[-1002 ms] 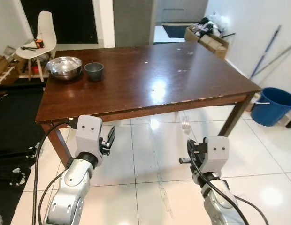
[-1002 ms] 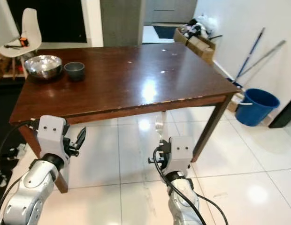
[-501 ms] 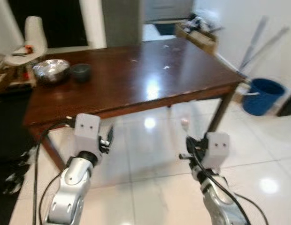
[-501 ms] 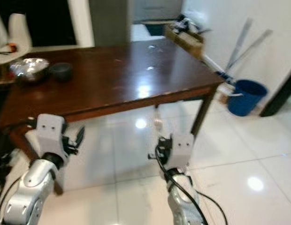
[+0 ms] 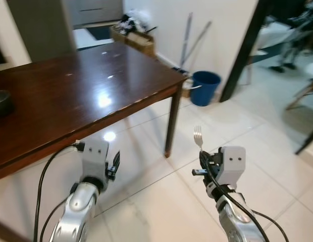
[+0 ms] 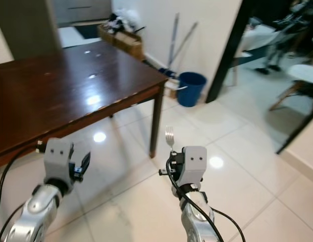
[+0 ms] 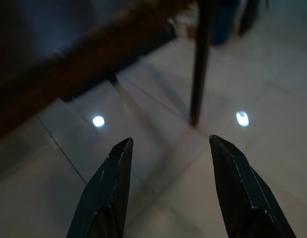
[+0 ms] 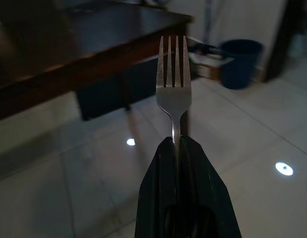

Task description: Setting the table

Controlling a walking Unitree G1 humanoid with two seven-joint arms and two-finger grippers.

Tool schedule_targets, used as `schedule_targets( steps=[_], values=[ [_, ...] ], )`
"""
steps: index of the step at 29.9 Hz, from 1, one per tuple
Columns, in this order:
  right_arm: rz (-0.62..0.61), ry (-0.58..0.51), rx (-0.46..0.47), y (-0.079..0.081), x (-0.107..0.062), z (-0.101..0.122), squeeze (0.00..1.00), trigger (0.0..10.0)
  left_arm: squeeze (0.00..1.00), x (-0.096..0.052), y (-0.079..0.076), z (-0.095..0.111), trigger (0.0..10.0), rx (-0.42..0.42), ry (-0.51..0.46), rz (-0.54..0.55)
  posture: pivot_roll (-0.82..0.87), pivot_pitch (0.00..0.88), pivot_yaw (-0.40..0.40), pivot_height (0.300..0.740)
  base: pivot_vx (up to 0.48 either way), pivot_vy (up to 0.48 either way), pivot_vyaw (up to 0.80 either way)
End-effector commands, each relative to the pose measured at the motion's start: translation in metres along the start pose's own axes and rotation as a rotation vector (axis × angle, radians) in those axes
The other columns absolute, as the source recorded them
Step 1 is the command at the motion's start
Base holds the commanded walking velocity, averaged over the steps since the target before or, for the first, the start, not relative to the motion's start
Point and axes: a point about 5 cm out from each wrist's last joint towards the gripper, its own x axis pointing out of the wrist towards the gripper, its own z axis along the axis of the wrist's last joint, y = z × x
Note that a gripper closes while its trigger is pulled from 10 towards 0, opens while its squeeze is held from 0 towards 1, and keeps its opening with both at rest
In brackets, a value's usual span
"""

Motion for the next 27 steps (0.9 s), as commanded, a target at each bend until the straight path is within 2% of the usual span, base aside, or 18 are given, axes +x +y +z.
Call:
schedule_targets(
  steps=[1,27],
  values=[
    [0.004,0.023,0.004,0.0003,-0.0016,-0.0051,0.00,10.0,0.00,-0.0005,0.0005,-0.0016,10.0,0.009,0.003,0.002,-0.03,0.000,0.057,0.740,0.000,0.000,-0.78],
    [0.016,0.017,0.010,0.0035,0.0001,-0.0032,0.00,10.0,0.00,0.0030,-0.0032,0.0079,10.0,-0.010,-0.050,-0.006,-0.03,0.000,0.054,0.740,0.000,0.000,-0.78]
  ],
)
